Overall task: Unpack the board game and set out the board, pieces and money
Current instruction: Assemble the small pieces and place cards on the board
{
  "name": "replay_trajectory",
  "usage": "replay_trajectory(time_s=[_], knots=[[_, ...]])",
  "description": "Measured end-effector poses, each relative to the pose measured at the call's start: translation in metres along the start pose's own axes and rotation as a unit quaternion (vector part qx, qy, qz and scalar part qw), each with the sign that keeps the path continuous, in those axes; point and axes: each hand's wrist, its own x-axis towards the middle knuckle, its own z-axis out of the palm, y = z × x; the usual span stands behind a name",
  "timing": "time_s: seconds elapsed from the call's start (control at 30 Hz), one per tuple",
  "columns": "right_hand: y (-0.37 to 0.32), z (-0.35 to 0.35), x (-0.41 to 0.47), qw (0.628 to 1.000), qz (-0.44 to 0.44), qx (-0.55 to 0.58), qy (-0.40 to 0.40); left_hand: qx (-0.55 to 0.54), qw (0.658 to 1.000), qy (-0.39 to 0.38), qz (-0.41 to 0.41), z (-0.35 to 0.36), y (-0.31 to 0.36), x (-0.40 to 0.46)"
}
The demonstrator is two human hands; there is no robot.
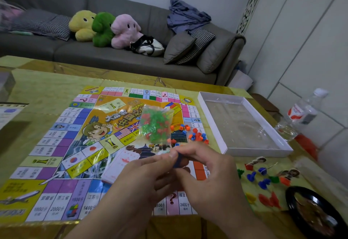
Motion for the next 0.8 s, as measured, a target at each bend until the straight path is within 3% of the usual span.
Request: replay_trajectory(time_s=[0.2,0.33,0.43,0.57,0.8], knots=[[0.003,-0.017,0.019,0.986,0.074,-0.1,-0.116,0.027,0.998,0.057,0.031,-0.003,0.004,0.002],[0.044,-0.037,0.064,0.968,0.161,-0.191,-0.018,0.04,0.995,0.084,0.033,-0.004,0.011,0.001],[0.083,-0.041,0.102,0.916,0.21,-0.337,-0.054,0.02,0.996,0.088,0.014,-0.004,0.014,0.004],[0.108,-0.036,0.128,0.854,0.211,-0.46,-0.118,0.015,0.997,0.081,0.006,-0.006,0.015,0.008],[0.117,-0.02,0.132,0.831,0.194,-0.494,-0.166,0.015,0.997,0.07,0.012,-0.008,0.014,0.014]])
